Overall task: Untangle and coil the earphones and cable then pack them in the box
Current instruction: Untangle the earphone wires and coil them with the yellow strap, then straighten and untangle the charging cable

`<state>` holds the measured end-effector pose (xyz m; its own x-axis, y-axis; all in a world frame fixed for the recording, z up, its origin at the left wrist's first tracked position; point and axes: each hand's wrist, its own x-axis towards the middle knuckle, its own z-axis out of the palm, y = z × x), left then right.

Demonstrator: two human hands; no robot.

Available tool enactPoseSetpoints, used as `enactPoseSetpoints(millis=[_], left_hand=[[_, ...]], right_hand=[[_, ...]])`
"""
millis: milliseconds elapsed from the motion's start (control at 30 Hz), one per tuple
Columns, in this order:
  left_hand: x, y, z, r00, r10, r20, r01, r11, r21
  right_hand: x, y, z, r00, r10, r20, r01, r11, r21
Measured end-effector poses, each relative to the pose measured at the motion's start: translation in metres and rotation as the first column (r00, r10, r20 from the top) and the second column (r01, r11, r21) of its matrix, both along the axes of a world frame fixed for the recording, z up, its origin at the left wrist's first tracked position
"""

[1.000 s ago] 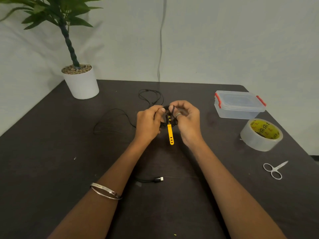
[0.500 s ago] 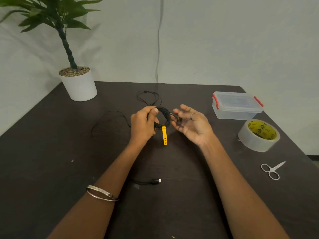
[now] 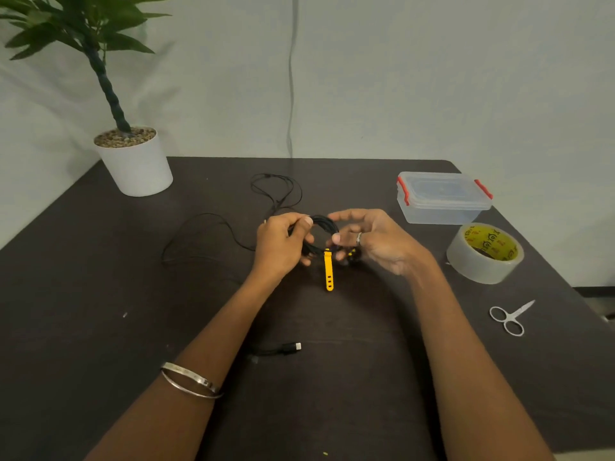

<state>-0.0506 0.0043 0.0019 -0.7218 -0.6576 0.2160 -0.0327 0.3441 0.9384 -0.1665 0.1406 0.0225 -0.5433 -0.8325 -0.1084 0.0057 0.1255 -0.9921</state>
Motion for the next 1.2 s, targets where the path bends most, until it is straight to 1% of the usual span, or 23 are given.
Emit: enactPoseSetpoints(millis=[100, 167, 267, 367, 433, 467, 567, 667, 733, 800, 900, 967, 1033, 1100, 1167, 1200], left_hand=[[-0.006, 0.005, 0.000, 0.998, -0.014, 0.069, 0.028, 0.975, -0.219], [-0.010, 0.010, -0.003, 0.986, -0.028, 0.167, 0.089, 0.925, -0.369], [-0.013, 0.017, -0.009, 0.954, -0.026, 0.300, 0.182, 0.844, -0.505], [-0.013, 0.023, -0.010, 0.923, 0.093, 0.374, 0.190, 0.735, -0.651], [-0.012, 0.024, -0.010, 0.905, 0.169, 0.392, 0.169, 0.702, -0.692], [-0.012, 0.024, -0.010, 0.894, 0.188, 0.406, 0.171, 0.695, -0.699], [-0.012, 0.021, -0.012, 0.877, 0.182, 0.444, 0.196, 0.709, -0.677], [-0.009, 0.019, -0.012, 0.898, 0.163, 0.408, 0.166, 0.733, -0.659], [-0.007, 0.018, -0.010, 0.929, 0.166, 0.330, 0.100, 0.747, -0.657], [-0.005, 0.012, -0.007, 0.958, 0.173, 0.229, 0.008, 0.781, -0.624], [0.006, -0.007, 0.007, 0.984, 0.166, 0.064, -0.115, 0.868, -0.483], [0.020, -0.023, 0.019, 0.989, 0.147, 0.011, -0.133, 0.923, -0.362], [0.038, -0.039, 0.027, 0.986, 0.163, 0.025, -0.150, 0.949, -0.276], [0.058, -0.052, 0.029, 0.980, 0.188, 0.059, -0.166, 0.950, -0.264], [0.079, -0.062, 0.026, 0.966, 0.224, 0.128, -0.177, 0.937, -0.302], [0.088, -0.067, 0.024, 0.956, 0.239, 0.172, -0.170, 0.924, -0.341]], right_hand=[[-0.012, 0.017, 0.004, 0.999, -0.019, -0.036, 0.021, 0.998, 0.056], [-0.018, 0.025, 0.004, 0.995, -0.060, -0.081, 0.068, 0.992, 0.108], [-0.027, 0.033, 0.002, 0.948, -0.056, -0.314, 0.137, 0.960, 0.243], [-0.035, 0.034, -0.005, 0.872, 0.037, -0.489, 0.144, 0.934, 0.328], [-0.034, 0.033, -0.008, 0.799, 0.079, -0.597, 0.156, 0.930, 0.332], [-0.034, 0.032, -0.010, 0.780, 0.075, -0.622, 0.157, 0.938, 0.310], [-0.032, 0.033, -0.018, 0.781, 0.015, -0.624, 0.173, 0.956, 0.239], [-0.032, 0.037, -0.023, 0.832, -0.095, -0.547, 0.222, 0.960, 0.170], [-0.029, 0.037, -0.023, 0.860, -0.198, -0.470, 0.263, 0.962, 0.074], [-0.028, 0.034, -0.025, 0.835, -0.334, -0.438, 0.358, 0.933, -0.029], [-0.025, 0.024, -0.022, 0.757, -0.541, -0.367, 0.507, 0.840, -0.191], [-0.016, 0.015, -0.014, 0.733, -0.602, -0.316, 0.529, 0.797, -0.290], [0.001, 0.003, -0.007, 0.746, -0.573, -0.339, 0.477, 0.816, -0.327], [0.026, -0.009, -0.002, 0.759, -0.479, -0.441, 0.389, 0.877, -0.283], [0.056, -0.023, 0.004, 0.756, -0.309, -0.577, 0.265, 0.951, -0.163], [0.070, -0.031, 0.007, 0.755, -0.195, -0.625, 0.196, 0.978, -0.068]])
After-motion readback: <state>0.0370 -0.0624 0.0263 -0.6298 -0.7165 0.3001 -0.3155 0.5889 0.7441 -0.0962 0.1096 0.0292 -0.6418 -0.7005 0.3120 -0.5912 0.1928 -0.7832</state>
